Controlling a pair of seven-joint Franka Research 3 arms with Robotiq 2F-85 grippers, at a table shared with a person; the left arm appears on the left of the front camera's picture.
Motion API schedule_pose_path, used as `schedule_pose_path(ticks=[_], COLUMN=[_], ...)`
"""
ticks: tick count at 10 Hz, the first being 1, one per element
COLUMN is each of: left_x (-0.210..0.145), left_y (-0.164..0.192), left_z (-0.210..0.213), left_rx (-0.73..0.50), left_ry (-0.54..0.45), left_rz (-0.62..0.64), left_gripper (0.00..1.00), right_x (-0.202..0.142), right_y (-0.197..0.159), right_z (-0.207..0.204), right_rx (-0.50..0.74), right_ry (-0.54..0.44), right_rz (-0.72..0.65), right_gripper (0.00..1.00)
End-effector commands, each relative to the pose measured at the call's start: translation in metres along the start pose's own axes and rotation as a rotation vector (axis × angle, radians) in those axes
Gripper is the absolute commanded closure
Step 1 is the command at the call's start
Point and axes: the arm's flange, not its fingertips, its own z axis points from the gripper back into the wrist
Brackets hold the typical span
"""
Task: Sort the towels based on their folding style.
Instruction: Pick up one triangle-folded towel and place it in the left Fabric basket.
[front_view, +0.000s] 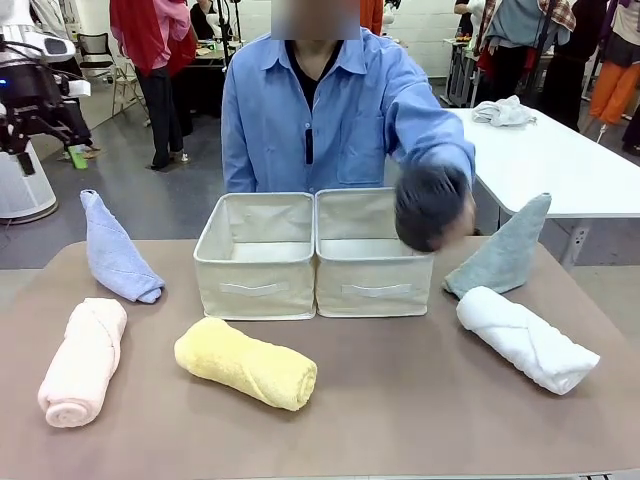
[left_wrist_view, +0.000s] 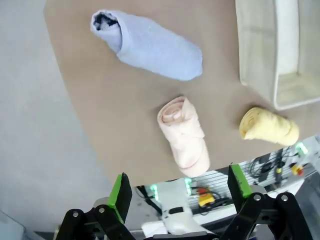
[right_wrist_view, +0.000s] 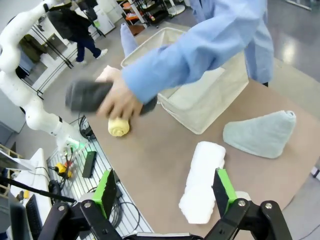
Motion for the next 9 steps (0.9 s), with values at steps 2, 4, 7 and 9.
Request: schedule_pose_path(ticks=[2, 4, 7, 9], left_x=[0.000, 0.000, 0.010, 0.036], left_y=[0.000, 0.000, -0.001, -0.002], left_z=[0.000, 0.000, 0.005, -0.029], left_rx=[0.000, 0.000, -0.013, 0.078], left_ry=[0.000, 0.000, -0.006, -0.205], left_rz=[0.000, 0.000, 0.022, 0.254], left_gripper=[0.00, 0.00, 0.00, 0.00], right_x=[0.001, 0.001, 0.001, 0.001], right_y=[-0.001, -0.001, -0.001, -0.001], right_z=[0.000, 0.000, 0.000, 0.000], right_rx=[0.015, 0.015, 0.015, 0.015], right_ry=[-0.016, -0.016, -0.016, -0.016], right_rz=[0.012, 0.012, 0.012, 0.012], right_gripper=[0.00, 0.00, 0.00, 0.00])
